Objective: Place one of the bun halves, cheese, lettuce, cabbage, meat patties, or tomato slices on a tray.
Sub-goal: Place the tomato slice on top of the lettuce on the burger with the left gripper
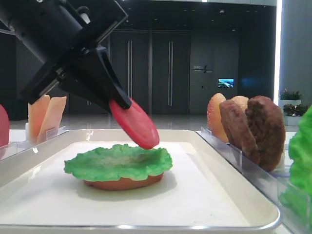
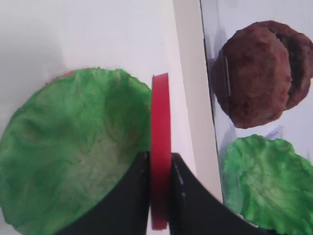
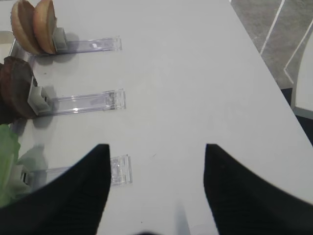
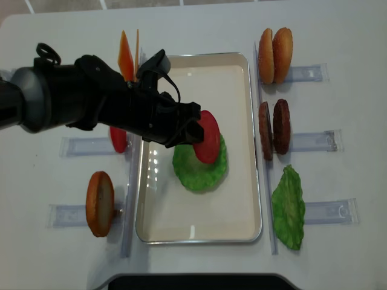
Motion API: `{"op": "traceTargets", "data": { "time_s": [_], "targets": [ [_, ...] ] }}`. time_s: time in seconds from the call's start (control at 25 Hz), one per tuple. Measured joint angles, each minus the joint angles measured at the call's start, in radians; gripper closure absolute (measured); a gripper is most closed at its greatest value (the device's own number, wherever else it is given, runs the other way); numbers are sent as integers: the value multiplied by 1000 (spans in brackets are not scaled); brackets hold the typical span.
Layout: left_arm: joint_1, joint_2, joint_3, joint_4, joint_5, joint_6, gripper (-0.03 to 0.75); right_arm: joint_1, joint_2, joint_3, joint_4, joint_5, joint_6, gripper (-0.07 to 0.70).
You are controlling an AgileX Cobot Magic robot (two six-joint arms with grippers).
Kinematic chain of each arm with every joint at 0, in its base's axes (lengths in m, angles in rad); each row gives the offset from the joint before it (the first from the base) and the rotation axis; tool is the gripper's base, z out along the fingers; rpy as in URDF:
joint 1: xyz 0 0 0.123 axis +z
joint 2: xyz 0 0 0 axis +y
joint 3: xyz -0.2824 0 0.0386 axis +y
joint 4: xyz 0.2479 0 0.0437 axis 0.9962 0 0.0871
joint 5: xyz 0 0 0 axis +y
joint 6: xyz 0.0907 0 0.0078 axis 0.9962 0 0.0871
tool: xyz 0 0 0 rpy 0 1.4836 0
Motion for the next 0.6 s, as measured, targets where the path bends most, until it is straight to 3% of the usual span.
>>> {"op": "traceTargets", "data": {
  "time_s": [0.6],
  "targets": [
    [0,0,0,1,0,6,620,0,0,0,0,0,0,230]
  ]
}}
